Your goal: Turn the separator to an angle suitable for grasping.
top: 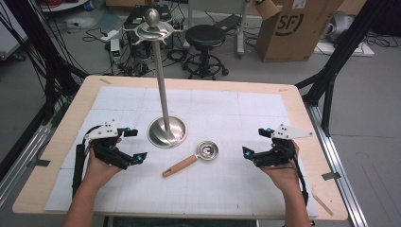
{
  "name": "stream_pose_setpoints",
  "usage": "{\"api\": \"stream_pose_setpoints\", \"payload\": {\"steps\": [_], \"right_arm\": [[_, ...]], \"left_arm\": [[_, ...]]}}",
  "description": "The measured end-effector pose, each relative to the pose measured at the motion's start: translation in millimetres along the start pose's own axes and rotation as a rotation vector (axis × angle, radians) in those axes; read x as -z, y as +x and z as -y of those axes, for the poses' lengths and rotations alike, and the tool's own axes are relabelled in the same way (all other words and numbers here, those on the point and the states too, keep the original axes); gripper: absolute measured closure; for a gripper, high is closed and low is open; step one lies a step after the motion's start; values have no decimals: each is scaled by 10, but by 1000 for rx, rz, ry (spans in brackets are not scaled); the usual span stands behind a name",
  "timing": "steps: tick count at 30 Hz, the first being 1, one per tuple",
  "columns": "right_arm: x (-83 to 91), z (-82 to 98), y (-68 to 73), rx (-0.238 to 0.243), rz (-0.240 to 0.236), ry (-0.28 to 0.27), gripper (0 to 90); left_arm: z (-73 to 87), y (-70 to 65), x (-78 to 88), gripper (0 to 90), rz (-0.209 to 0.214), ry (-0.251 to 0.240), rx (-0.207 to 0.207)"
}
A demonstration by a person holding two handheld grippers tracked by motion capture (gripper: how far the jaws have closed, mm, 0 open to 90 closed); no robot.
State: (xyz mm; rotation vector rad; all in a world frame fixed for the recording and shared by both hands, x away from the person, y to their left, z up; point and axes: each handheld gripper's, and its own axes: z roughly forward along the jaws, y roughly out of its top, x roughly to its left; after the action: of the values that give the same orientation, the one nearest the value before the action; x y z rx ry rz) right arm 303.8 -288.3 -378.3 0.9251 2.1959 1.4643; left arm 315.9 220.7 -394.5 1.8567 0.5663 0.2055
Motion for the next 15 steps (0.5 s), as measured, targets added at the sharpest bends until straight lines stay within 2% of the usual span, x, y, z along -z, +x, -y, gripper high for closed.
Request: {"api": "stream_pose_setpoints", "payload": {"steps": [5,7,11,12,15], "right_arm": [[-13,2,-13,-2,1,24,14],[-23,2,-16,5,6,25,14],[-26,10,34,18,22,59,14],[-21,8,38,27,28,66,14],[-6,3,10,9,22,42,14]], "left_arm": [[19,-10,-30,17,8,28,4],[7,-43,-52,17,6,34,-18],[-7,-76,-41,17,12,27,-29],[-10,-67,-39,17,16,21,-25],[-17,-32,-37,17,13,12,-2]]}}
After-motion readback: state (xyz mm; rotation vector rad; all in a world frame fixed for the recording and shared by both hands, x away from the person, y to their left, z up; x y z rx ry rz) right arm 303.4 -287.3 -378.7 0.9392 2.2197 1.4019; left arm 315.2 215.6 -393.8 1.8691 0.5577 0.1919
